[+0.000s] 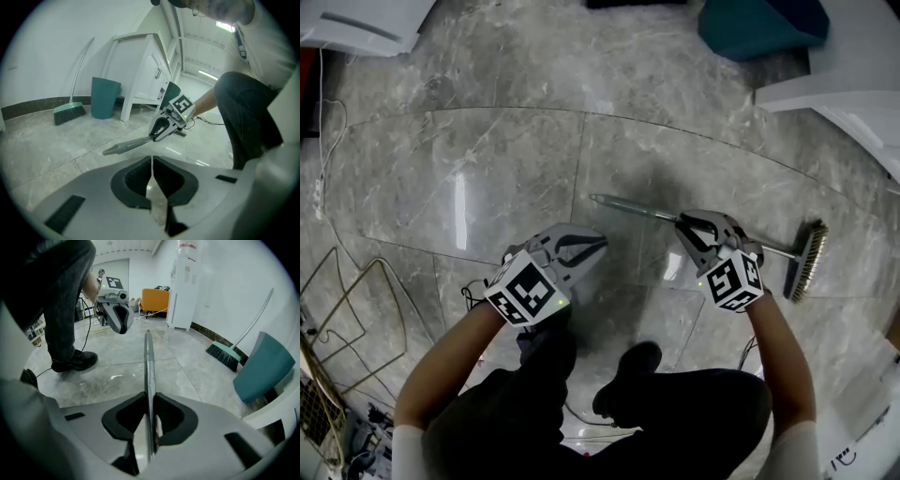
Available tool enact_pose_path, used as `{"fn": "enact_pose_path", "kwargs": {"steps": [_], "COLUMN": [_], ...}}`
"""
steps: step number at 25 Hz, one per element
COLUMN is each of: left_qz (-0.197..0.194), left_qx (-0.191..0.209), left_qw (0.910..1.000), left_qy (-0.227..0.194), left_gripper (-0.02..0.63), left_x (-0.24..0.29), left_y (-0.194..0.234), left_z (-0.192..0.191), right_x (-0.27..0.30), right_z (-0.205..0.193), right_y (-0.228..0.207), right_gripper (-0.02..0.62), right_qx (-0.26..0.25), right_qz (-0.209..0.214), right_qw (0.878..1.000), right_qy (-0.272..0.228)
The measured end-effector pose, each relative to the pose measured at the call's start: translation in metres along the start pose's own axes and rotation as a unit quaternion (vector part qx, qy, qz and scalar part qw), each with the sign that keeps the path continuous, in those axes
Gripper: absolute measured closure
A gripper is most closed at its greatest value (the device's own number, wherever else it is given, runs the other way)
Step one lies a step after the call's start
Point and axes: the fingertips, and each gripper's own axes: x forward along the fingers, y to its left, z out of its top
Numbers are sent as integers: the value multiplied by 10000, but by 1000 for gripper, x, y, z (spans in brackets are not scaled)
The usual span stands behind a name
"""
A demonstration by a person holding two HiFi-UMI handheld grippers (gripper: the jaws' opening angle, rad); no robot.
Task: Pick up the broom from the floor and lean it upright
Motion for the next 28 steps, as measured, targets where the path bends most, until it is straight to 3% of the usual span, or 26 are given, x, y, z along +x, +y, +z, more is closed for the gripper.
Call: {"fn": "enact_pose_path", "kwargs": {"steps": [4,9,17,28], "left_qz": [-14,2,150,1], "left_qx": [122,-165,-387,-696], "left_qw": [9999,9988,9989,9970], "left_qy": [-79,-468,-195,-337], "left_gripper": [591,591,591,591], "left_x": [-1,-18,-84,-121], "left_y": [1,-9,-61,-140], "left_z": [22,67,120,267], "right_x": [-22,-56,-145,-301], "right_z": [9,28,57,94], "right_y": [-7,-2,4,4], "right_gripper": [514,514,517,518], "right_qx": [101,206,283,921], "right_qz": [-42,-157,-610,-1157], "right_qw": [9999,9997,9976,9887], "right_qy": [-31,16,175,227]}}
